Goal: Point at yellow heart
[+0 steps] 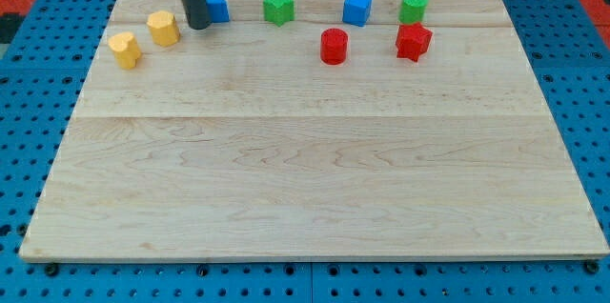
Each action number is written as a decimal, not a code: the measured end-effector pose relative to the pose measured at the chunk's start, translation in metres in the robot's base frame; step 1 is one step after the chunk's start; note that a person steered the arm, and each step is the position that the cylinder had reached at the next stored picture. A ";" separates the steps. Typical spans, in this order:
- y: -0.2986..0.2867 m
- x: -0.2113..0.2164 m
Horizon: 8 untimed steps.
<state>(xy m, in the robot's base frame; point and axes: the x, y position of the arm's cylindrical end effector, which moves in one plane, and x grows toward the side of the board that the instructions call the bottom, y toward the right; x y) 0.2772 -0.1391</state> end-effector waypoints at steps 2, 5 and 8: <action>0.012 0.066; 0.003 0.091; -0.007 0.147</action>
<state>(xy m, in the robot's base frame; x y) 0.4244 -0.1458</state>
